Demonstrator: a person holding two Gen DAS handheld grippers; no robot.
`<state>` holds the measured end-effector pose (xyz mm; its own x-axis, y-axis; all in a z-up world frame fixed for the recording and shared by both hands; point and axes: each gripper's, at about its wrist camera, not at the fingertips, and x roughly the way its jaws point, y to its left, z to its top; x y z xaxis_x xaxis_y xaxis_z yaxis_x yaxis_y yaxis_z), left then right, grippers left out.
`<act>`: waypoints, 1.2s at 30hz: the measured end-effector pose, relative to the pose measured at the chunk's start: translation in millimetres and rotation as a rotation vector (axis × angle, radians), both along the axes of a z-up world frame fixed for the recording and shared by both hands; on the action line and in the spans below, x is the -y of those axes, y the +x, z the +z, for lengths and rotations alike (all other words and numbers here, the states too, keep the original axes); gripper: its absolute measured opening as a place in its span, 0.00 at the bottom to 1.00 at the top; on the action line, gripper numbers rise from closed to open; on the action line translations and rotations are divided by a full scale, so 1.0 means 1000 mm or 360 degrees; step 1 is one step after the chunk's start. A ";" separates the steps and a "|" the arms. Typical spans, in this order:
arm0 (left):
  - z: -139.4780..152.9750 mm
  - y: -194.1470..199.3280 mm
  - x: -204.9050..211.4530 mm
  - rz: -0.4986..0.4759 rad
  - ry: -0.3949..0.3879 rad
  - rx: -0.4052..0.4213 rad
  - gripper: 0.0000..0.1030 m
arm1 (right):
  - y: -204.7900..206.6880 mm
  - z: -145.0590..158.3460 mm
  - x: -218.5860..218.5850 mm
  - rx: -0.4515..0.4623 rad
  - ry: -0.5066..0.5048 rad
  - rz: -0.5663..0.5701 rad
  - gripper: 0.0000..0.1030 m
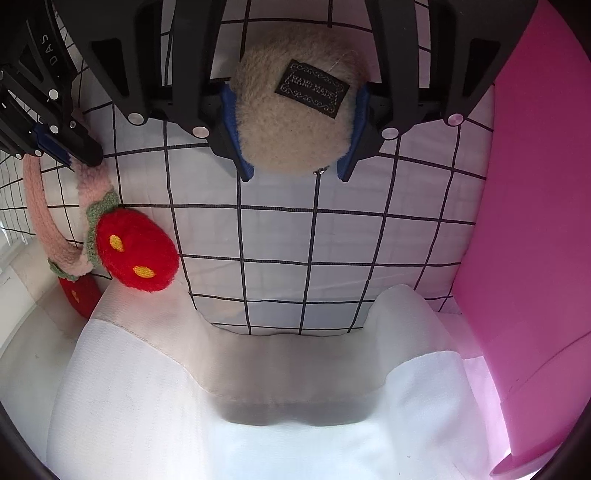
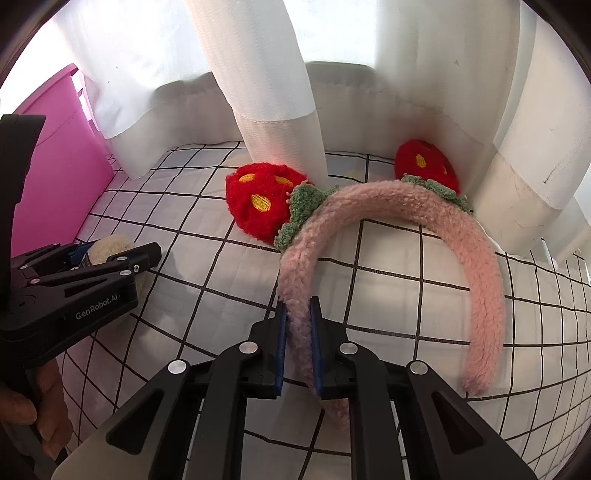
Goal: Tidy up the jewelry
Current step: 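Lift the beige ball with the left tool while the right tool carries the headband to the tub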
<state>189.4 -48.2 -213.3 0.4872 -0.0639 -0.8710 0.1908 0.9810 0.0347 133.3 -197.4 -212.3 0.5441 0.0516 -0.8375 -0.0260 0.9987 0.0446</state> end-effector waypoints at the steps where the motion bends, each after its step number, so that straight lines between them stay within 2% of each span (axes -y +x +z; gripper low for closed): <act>1: 0.001 -0.002 -0.001 0.0001 -0.0011 -0.0004 0.41 | -0.002 0.002 0.000 0.0005 0.0006 -0.0003 0.11; 4: 0.003 -0.007 -0.005 -0.0013 -0.0024 0.0010 0.40 | -0.009 0.006 0.004 0.0022 0.0016 -0.0005 0.11; 5: 0.005 -0.013 -0.006 -0.0039 -0.0065 0.0102 0.40 | -0.012 0.008 0.004 0.0030 0.0021 -0.0007 0.11; 12: 0.033 -0.051 -0.008 -0.0070 -0.0091 0.0215 0.40 | -0.039 0.029 0.006 0.0112 0.0055 -0.0003 0.11; 20: 0.069 -0.087 -0.016 -0.0114 -0.0130 0.0327 0.40 | -0.079 0.064 0.011 0.0207 0.0208 0.0004 0.11; 25: 0.097 -0.117 -0.026 -0.0130 -0.0143 0.0385 0.40 | -0.102 0.089 0.009 0.0271 0.0194 0.0007 0.11; 36: 0.152 -0.152 -0.037 -0.0111 -0.0196 0.0539 0.40 | -0.135 0.141 0.000 0.0421 0.0168 0.0085 0.11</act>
<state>37.3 -11.1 -61.7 0.7375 -0.2015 -0.6446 0.2552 0.9668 -0.0102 -1.5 -197.6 -71.0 0.7369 0.1655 -0.6554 -0.1031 0.9857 0.1331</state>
